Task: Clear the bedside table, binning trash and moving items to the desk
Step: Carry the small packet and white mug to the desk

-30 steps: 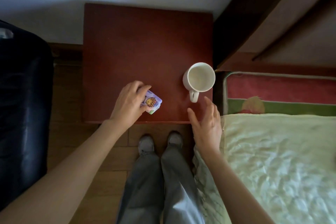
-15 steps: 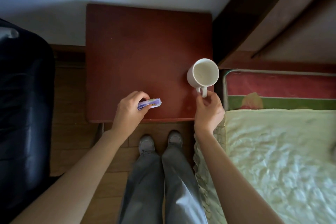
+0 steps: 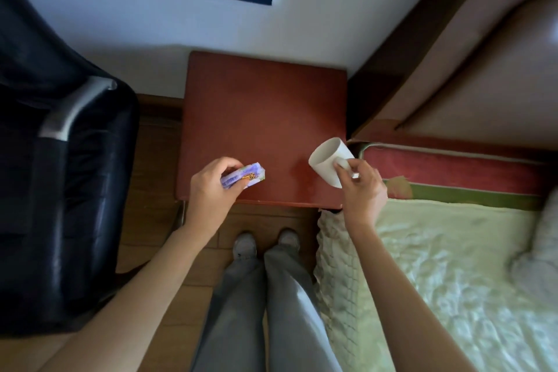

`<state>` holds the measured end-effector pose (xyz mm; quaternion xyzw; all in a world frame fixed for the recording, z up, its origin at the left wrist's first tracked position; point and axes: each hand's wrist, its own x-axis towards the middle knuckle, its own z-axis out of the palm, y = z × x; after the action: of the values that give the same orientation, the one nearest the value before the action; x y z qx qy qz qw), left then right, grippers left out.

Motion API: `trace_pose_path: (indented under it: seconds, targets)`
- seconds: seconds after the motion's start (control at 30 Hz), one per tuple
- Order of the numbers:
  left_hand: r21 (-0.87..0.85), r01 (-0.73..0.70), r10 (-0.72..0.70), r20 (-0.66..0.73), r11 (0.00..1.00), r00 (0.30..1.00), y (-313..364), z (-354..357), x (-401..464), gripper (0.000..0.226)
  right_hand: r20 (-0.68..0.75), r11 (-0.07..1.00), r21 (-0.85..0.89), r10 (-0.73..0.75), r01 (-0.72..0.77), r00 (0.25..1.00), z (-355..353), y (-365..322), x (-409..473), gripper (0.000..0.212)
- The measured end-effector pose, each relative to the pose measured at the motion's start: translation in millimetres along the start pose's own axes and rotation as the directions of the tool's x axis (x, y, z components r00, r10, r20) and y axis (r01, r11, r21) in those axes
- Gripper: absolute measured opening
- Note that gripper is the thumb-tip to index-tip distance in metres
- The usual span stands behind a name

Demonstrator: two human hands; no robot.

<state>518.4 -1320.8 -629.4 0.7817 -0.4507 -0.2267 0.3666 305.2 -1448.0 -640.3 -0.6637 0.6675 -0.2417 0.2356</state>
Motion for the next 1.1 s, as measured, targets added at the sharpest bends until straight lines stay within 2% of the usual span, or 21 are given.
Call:
trace_pose_path:
  seconds: [0.13,0.27,0.5,0.6,0.7,0.83,1.1]
  targets:
    - [-0.017,-0.004,0.004,-0.038,1.0,0.999,44,-40,-17,0.03,0.042,0.989,0.075,-0.131,0.127,0.991,-53,-28,-14,0.01]
    - [-0.008,0.029,-0.03,-0.132,1.0,0.991,90,-80,-37,0.032,0.142,0.978,0.144,-0.172,0.152,0.975,-98,-65,-30,0.009]
    - [-0.015,0.132,-0.129,-0.352,0.991,0.927,162,-138,-84,0.028,0.292,0.903,0.343,-0.364,0.258,0.885,-155,-138,-36,0.008]
    - [-0.038,0.252,-0.241,-0.457,0.967,0.856,179,-154,-114,0.027,0.344,0.861,0.409,-0.453,0.303,0.822,-167,-165,-36,0.01]
    - [-0.124,0.331,-0.34,-0.568,0.936,0.749,185,-164,-150,0.019,0.408,0.827,0.447,-0.528,0.341,0.745,-174,-189,-42,0.011]
    - [-0.211,0.438,-0.461,-0.646,0.874,0.609,184,-173,-195,0.018,0.483,0.801,0.447,-0.591,0.398,0.646,-169,-209,-58,0.006]
    - [-0.258,0.502,-0.491,-0.765,0.826,0.415,170,-211,-281,0.019,0.562,0.67,0.477,-0.73,0.569,0.389,-148,-258,-138,0.014]
